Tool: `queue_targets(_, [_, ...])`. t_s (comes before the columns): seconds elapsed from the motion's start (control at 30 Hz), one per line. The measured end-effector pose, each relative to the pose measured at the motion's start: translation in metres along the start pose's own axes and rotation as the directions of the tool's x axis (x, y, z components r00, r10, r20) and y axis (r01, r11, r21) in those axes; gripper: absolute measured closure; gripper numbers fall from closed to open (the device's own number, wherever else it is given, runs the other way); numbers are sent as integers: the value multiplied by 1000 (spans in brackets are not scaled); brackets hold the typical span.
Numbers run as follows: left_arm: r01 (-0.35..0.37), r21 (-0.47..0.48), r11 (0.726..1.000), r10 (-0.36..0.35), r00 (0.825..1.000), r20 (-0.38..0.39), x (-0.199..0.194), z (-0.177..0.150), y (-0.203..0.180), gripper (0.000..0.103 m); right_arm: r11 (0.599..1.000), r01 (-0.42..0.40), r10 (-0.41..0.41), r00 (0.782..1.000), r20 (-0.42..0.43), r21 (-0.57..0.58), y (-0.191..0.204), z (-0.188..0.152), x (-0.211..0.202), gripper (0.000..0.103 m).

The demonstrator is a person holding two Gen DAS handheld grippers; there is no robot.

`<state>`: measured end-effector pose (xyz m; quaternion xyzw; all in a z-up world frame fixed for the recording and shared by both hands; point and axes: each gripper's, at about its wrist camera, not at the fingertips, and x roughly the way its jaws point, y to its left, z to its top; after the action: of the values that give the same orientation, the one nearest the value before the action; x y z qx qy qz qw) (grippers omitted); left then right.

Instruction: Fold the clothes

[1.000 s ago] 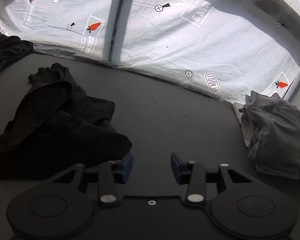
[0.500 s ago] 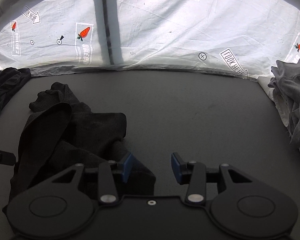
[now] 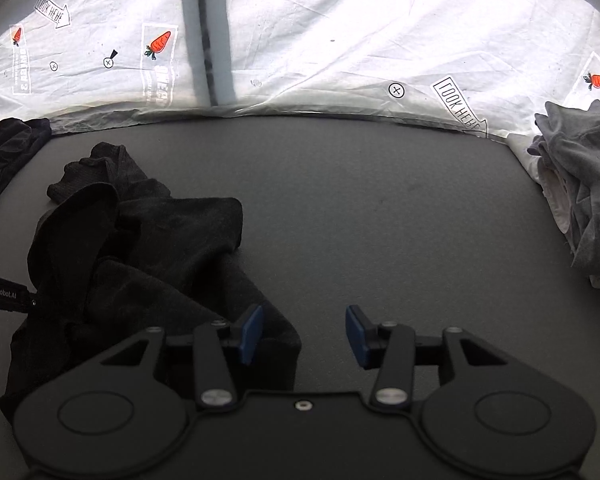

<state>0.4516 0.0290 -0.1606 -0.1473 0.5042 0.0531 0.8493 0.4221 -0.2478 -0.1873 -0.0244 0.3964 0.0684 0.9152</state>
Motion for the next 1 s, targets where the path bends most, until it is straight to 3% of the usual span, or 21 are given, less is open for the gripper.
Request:
queue_targets(0.13, [-60,-165,984,73,995,71,-26,4,47,97,1000,-3,3,1000,6,-18,5,1,-5,56])
queue_targets(0.2, [-111,-256,960,139,985,97,-41,6,78,97,1000,-6,6,1000,9,-27,8,2,-7,56])
queue_targets(0.3, [-168,-403,899,232,966,115,-61,8,127,97,999,-11,12,1000,16,-45,12,2,-12,56])
queue_targets(0.37, [-268,-469,842,353,930,102,-72,5,157,97,998,-14,15,1000,17,-57,13,1,-15,56])
queue_targets(0.43, [-350,-480,805,423,905,51,-78,3,180,97,997,-15,17,1000,16,-70,16,1,-16,56])
queue_targets(0.47, [-363,-480,799,426,905,25,-79,1,191,94,997,-18,19,1000,15,-76,18,1,-17,56])
queue_targets(0.57, [-313,-479,820,375,926,36,-86,-9,202,80,995,-30,31,999,7,-91,25,2,-17,56])
queue_targets(0.7, [-300,-388,872,359,929,90,-92,-22,183,45,993,-89,90,996,0,-80,35,11,-15,56])
queue_targets(0.87, [-251,-302,919,303,943,140,-92,-18,164,28,963,-244,246,969,-6,110,40,37,4,54])
queue_targets(1.0, [-214,-234,948,257,951,169,-82,-7,151,19,930,-307,311,950,16,203,59,71,27,53])
